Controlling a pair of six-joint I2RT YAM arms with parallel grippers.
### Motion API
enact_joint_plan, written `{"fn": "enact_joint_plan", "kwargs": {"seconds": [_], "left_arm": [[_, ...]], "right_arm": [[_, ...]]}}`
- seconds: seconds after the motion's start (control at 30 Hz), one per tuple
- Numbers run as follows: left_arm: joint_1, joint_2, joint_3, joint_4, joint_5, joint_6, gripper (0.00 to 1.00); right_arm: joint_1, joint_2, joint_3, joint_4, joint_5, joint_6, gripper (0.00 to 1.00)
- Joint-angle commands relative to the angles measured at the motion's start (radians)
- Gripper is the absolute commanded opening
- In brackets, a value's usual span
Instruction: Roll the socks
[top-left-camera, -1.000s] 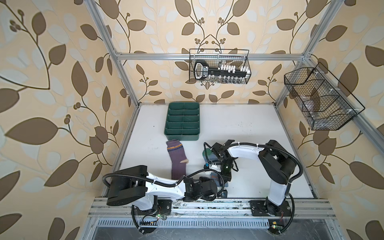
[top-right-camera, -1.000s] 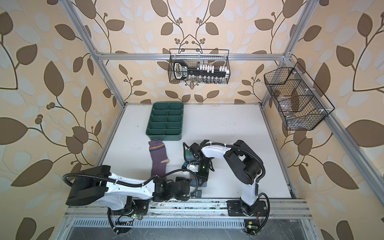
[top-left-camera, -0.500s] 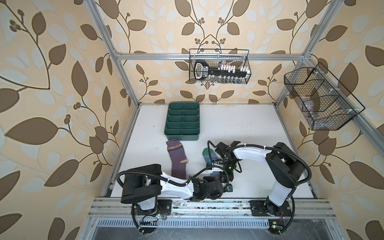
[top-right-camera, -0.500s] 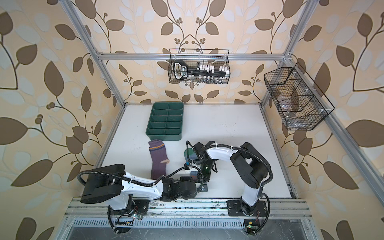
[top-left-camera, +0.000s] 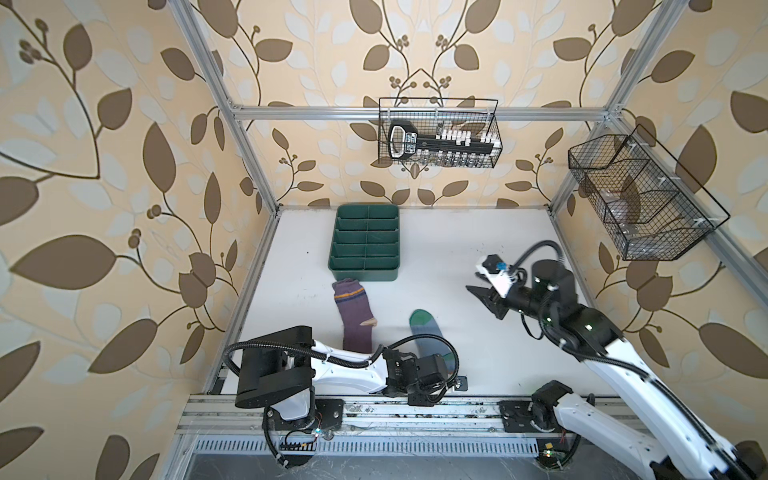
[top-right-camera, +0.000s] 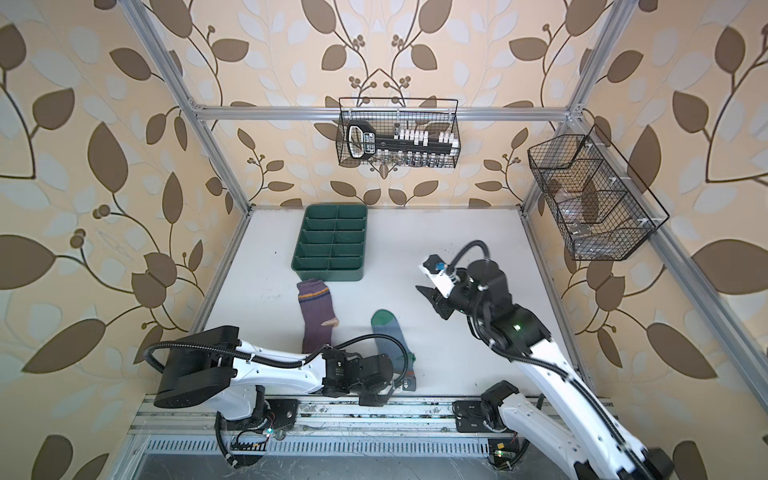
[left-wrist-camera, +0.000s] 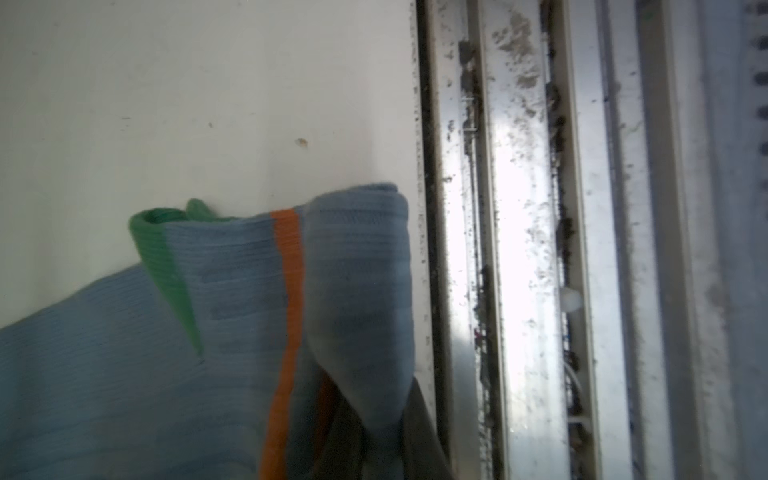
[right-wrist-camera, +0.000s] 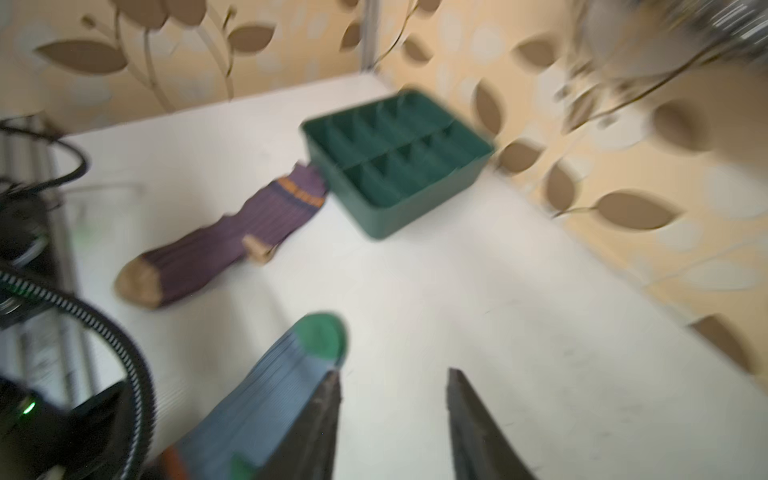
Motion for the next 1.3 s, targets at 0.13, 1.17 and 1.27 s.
{"fn": "enact_joint_plan", "kwargs": {"seconds": [0.13, 1.17, 1.27], "left_arm": [[0.133, 0.121, 0.082, -0.242, 0.337, -0.032, 0.00], [0.538, 0.428, 0.427, -0.518, 0.617, 0.116, 0.00], [0.538, 0.419, 0.417, -0.508, 0.614, 0.115, 0.00]], "right_arm": [[-0.004, -0.332, -0.116, 0.231, 0.157, 0.176, 0.51], [0.855, 0.295, -0.412, 0.098, 0.649, -0.357, 0.54], [0.797, 0.368, -0.414, 0.171, 0.612, -0.372, 0.54]]}}
